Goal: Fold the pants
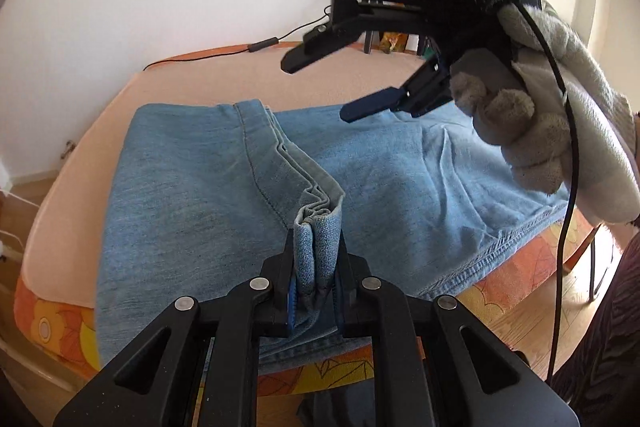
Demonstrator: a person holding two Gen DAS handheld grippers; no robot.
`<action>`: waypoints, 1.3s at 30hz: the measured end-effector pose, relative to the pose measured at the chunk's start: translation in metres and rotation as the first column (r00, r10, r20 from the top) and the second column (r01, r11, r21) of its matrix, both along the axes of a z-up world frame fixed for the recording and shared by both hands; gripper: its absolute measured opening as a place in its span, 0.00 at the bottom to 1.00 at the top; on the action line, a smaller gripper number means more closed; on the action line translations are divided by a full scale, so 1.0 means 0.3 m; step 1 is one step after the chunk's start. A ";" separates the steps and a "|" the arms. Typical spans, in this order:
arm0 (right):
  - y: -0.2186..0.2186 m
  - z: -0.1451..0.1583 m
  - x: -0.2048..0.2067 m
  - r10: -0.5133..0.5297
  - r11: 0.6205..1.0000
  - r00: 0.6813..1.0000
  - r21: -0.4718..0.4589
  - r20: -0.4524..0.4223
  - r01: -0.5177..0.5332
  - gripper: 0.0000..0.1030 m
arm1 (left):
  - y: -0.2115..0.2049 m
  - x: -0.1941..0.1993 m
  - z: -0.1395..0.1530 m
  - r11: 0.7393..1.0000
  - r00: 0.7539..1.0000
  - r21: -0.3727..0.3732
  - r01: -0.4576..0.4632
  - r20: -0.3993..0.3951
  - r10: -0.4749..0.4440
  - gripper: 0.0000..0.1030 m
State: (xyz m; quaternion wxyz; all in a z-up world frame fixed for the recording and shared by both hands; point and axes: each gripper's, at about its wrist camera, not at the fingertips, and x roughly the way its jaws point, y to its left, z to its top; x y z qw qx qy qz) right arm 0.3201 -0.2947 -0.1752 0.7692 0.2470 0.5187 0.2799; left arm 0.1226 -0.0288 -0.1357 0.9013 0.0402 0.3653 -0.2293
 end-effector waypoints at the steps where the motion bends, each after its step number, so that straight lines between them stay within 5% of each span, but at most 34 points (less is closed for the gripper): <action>1: -0.008 -0.023 0.005 -0.006 1.000 1.000 0.023 -0.025 0.006 0.77 | 0.021 0.003 0.013 0.999 1.000 -0.036 -0.011 -0.008 0.010 0.11; 7: 0.017 -0.079 0.023 -0.001 0.993 0.997 0.116 -0.083 0.011 0.77 | 0.046 -0.001 0.096 0.989 0.999 -0.142 -0.038 0.011 0.040 0.11; 13: 0.098 -0.089 0.067 0.007 0.990 0.995 0.143 -0.097 0.007 0.77 | -0.016 -0.007 0.105 0.991 1.000 -0.132 -0.013 0.020 0.016 0.11; 15: 0.117 -0.090 0.074 0.007 0.994 0.996 0.108 -0.087 0.003 0.68 | -0.042 -0.014 0.100 0.992 1.000 -0.124 0.004 0.020 -0.001 0.11; 19: 0.140 -0.088 0.090 0.014 1.000 0.998 0.018 -0.060 -0.013 0.18 | -0.087 -0.013 0.090 0.994 1.000 -0.108 0.022 0.010 -0.021 0.11; 20: 0.132 -0.082 0.092 0.009 1.000 0.999 -0.007 -0.047 -0.009 0.15 | -0.095 -0.009 0.091 0.994 1.000 -0.111 0.024 0.003 -0.023 0.11; 31: -0.078 0.120 0.016 -0.065 0.983 0.982 -0.157 0.179 0.094 0.10 | -0.318 -0.019 0.149 0.979 0.989 -0.138 0.149 0.037 -0.145 0.11; 39: -0.329 0.215 -0.083 -0.163 0.961 0.954 -0.177 0.252 0.211 0.10 | -0.509 -0.056 0.194 0.945 0.960 -0.166 0.280 0.059 -0.274 0.11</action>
